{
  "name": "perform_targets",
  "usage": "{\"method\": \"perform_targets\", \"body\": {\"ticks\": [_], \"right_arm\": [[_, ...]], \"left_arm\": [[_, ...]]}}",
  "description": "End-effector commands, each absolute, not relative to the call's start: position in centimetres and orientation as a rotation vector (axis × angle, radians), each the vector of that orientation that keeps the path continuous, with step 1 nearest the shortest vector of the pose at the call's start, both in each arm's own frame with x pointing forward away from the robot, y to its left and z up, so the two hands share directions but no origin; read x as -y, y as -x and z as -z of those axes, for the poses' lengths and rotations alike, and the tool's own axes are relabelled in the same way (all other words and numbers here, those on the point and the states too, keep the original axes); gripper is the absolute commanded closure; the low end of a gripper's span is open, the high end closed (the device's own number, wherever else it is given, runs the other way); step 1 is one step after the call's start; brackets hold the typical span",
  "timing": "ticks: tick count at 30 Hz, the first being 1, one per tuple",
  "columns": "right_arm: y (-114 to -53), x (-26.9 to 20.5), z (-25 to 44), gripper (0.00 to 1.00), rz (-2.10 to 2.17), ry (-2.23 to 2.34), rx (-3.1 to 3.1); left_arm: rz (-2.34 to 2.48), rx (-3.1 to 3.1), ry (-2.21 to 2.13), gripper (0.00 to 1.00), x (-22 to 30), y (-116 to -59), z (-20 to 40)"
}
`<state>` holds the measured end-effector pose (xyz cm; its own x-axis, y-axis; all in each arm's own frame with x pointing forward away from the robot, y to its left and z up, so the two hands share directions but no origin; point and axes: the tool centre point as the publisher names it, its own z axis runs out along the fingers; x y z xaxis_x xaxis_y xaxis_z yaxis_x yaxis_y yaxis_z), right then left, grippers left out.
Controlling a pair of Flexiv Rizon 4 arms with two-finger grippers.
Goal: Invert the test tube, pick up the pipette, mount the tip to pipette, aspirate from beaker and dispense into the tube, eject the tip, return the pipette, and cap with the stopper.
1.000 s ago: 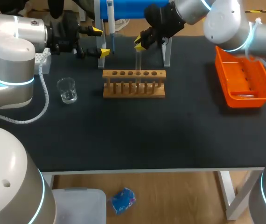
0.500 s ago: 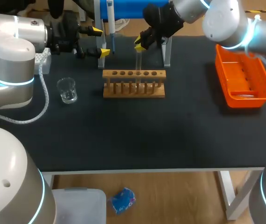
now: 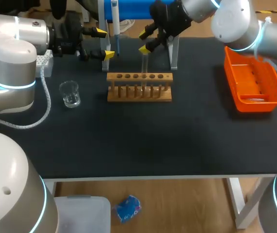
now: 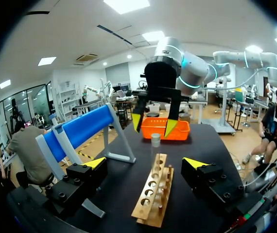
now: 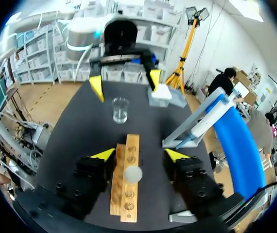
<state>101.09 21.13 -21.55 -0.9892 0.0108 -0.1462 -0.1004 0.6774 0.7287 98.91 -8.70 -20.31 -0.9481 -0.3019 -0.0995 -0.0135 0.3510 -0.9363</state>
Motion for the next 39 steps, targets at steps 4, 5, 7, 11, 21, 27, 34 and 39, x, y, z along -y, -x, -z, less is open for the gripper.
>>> {"method": "perform_targets", "body": {"ticks": [4, 5, 7, 11, 21, 27, 34, 39], "right_arm": [[-99.9, -19.6, 19.7, 0.0, -1.595, 0.056, -2.559], [-99.8, -19.6, 19.6, 0.0, -1.66, 0.044, -2.543], [-99.7, -19.6, 19.5, 0.0, -1.771, 0.017, -2.502], [-99.2, -19.7, 19.8, 0.0, -1.944, 0.005, -2.462], [-99.4, -20.2, 20.6, 1.0, -2.132, -0.076, -2.389], [-99.6, -20.6, 21.2, 1.0, -2.138, -0.085, -2.365], [-99.8, -20.9, 21.4, 1.0, -2.146, -0.093, -2.348], [-99.9, -21.0, 21.4, 1.0, -2.13, -0.065, -2.322]], "left_arm": [[1.632, -2.363, 0.281, 0.0, 8.7, -99.0, 20.3], [1.632, -2.363, 0.281, 0.0, 8.7, -99.0, 20.3], [1.632, -2.363, 0.281, 0.0, 8.7, -99.0, 20.3], [1.632, -2.363, 0.281, 0.0, 8.7, -99.0, 20.3], [1.632, -2.363, 0.281, 0.0, 8.7, -99.0, 20.3], [1.632, -2.363, 0.281, 0.0, 8.7, -99.0, 20.3], [1.632, -2.363, 0.281, 0.0, 8.7, -99.0, 20.3], [1.632, -2.363, 0.281, 0.0, 8.7, -99.0, 20.3]]}}
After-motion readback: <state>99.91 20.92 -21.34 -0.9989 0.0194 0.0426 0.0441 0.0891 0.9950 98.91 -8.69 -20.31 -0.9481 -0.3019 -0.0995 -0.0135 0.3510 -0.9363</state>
